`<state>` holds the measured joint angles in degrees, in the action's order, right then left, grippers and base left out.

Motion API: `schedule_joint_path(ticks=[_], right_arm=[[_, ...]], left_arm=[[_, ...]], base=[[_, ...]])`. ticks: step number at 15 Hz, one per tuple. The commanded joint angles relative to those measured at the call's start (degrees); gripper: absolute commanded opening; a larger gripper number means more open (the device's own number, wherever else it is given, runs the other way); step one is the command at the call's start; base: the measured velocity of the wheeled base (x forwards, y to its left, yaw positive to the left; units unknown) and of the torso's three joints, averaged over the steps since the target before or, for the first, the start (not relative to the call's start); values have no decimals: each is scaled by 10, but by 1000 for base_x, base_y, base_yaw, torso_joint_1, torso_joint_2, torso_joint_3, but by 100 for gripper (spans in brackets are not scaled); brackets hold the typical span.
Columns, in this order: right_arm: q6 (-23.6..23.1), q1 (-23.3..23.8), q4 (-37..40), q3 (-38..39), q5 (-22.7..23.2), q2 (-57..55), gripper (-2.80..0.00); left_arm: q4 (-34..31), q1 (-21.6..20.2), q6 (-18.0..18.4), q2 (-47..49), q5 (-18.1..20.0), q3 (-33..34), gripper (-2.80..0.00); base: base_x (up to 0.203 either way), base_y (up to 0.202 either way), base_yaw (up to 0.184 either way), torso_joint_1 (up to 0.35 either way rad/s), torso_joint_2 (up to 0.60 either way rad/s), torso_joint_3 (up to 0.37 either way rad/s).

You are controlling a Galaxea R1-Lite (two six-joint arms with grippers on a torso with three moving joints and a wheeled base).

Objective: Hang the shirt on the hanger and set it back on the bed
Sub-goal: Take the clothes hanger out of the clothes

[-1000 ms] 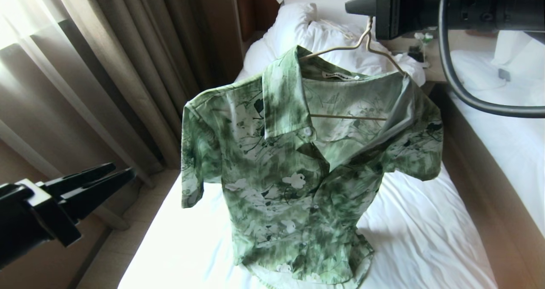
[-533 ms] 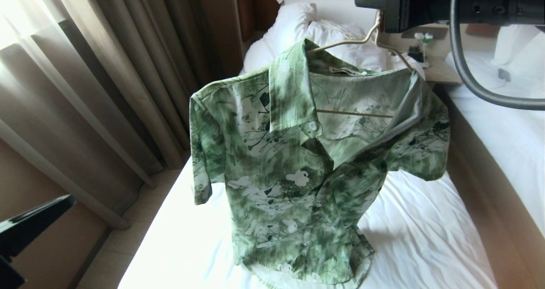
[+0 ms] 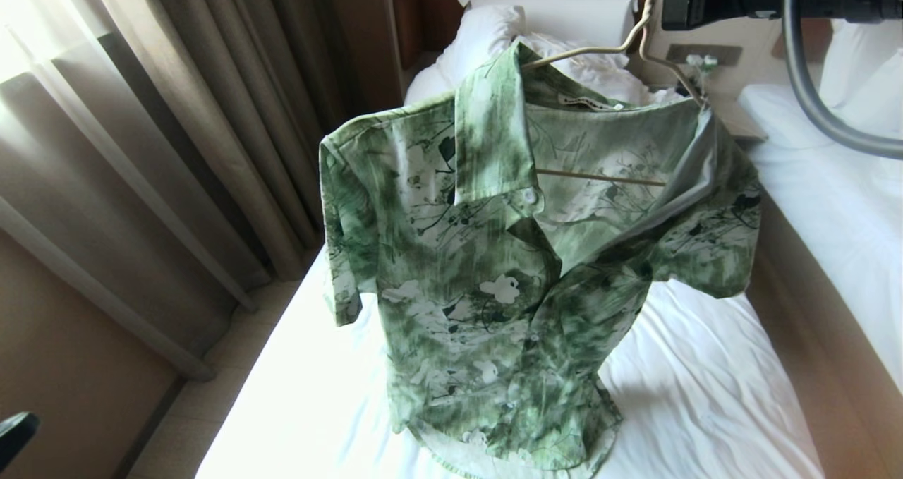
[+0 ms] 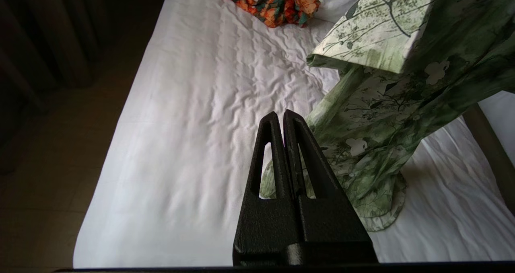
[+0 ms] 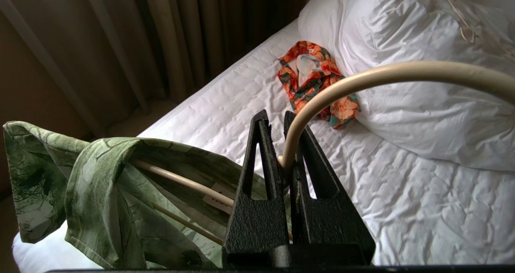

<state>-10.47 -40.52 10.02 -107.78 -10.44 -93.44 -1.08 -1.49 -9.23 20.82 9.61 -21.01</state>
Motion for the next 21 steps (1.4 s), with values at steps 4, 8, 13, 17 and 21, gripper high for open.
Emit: schedule_joint_path(ticks=[4, 8, 13, 17, 21], right_arm=[[-1, 1, -1, -8, 0, 0, -280], [-2, 2, -1, -38, 3, -2, -280], [-9, 1, -12, -42, 1, -2, -280], [-34, 2, -18, -42, 0, 0, -280], [-73, 2, -35, -44, 0, -2, -280]], left_arm=[[-15, 2, 4, -103, -34, 50, -280], [-30, 5, 12, -159, -34, 88, -280], [-38, 8, 84, -208, -58, 140, -280], [-33, 8, 133, -208, -82, 177, -280], [-25, 8, 145, -208, -89, 198, -280]], base=[[0, 0, 0, 0, 0, 0], [0, 0, 0, 0, 0, 0], [0, 0, 0, 0, 0, 0], [0, 0, 0, 0, 0, 0], [0, 0, 0, 0, 0, 0]])
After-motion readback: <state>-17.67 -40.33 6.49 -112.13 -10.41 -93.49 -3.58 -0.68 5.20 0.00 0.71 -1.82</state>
